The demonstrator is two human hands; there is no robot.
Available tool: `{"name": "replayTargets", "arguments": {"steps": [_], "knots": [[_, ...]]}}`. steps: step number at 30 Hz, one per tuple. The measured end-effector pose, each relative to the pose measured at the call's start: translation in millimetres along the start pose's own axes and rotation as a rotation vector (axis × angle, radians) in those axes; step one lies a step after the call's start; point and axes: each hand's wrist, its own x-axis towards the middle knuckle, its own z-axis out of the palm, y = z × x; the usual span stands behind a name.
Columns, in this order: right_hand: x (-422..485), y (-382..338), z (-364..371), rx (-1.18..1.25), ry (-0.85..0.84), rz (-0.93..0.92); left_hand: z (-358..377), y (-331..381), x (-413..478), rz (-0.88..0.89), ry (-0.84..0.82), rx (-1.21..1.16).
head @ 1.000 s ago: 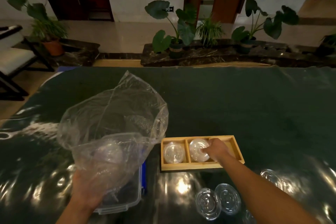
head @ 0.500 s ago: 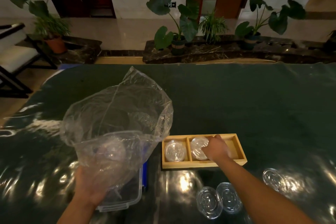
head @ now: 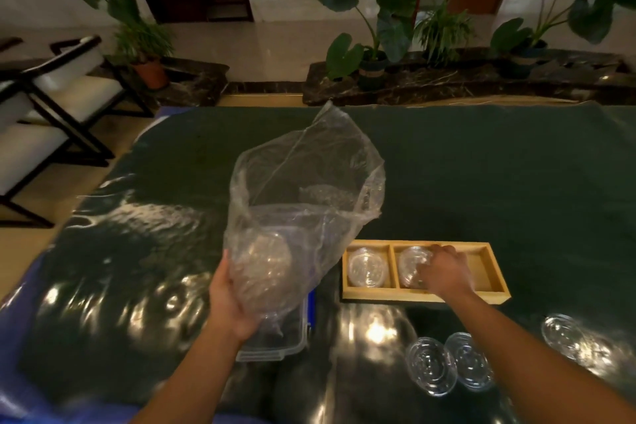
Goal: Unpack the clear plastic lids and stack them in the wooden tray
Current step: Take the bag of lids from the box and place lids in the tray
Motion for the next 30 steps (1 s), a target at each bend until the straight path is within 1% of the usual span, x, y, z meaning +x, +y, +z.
{"name": "replayTargets", "arguments": {"steps": [2, 4, 6, 8, 11, 13, 14, 16, 17, 18, 19, 21, 22, 23, 24, 25, 26, 27, 30], "knots": [[-1.8, 2.4, -4.3, 0.030, 0.010, -0.003, -3.0, 3.3, -2.0, -0.014, -0.078, 0.001], [-8.6, -2.0, -15.2, 0.232, 0.048, 0.028, -5.9, 4.8, 0.8, -0.021, -0.132, -0.011], [-20.3, -9.2, -36.4, 0.450, 0.127, 0.043, -5.7, 5.2, 3.3, -0.041, -0.209, -0.052], [-34.3, -16.1, -65.5, 0.622, 0.224, 0.004, -7.9, 3.9, 5.4, -0.054, -0.207, -0.052], [-69.7, -34.2, -124.1, 0.848, 0.410, -0.174, -7.4, 2.8, 8.0, -0.070, -0.225, -0.022], [-100.8, -47.6, -163.6, 0.963, 0.500, -0.328, -5.4, 2.8, 10.1, -0.076, -0.223, 0.020], [-119.0, -55.7, -181.3, 0.970, 0.529, -0.428, -3.9, 2.1, 10.9, -0.088, -0.227, 0.051], [-148.1, -72.8, -207.5, 0.868, 0.539, -0.651, 1.8, -0.4, 9.7, -0.135, -0.256, 0.103], [-157.1, -82.1, -216.3, 0.786, 0.485, -0.747, 4.7, -1.8, 8.2, -0.153, -0.274, 0.124], [-162.4, -92.6, -223.4, 0.698, 0.376, -0.804, 7.1, -2.9, 7.0, -0.166, -0.284, 0.144], [-163.7, -103.7, -228.0, 0.597, 0.221, -0.819, 9.2, -3.9, 6.1, -0.175, -0.283, 0.168], [-157.5, -123.5, -230.3, 0.310, -0.120, -0.801, 13.5, -6.5, 3.2, -0.173, -0.286, 0.231], [-152.1, -131.7, -227.7, 0.171, -0.260, -0.794, 15.3, -7.5, 1.3, -0.169, -0.295, 0.264], [-145.8, -139.4, -222.3, 0.073, -0.386, -0.791, 17.3, -8.4, -0.9, -0.166, -0.300, 0.289], [-140.7, -146.3, -214.8, 0.025, -0.505, -0.783, 18.7, -9.1, -2.7, -0.166, -0.304, 0.305], [-134.3, -151.5, -205.0, -0.019, -0.585, -0.780, 19.8, -9.6, -4.3, -0.163, -0.309, 0.320], [-128.4, -156.3, -194.1, -0.078, -0.616, -0.779, 20.7, -9.9, -5.4, -0.151, -0.314, 0.336], [-122.4, -159.9, -182.6, -0.134, -0.610, -0.781, 21.9, -10.1, -6.9, -0.138, -0.320, 0.348], [-116.2, -167.4, -152.5, -0.145, -0.482, -0.735, 24.2, -9.9, -10.1, -0.139, -0.336, 0.355]]}}
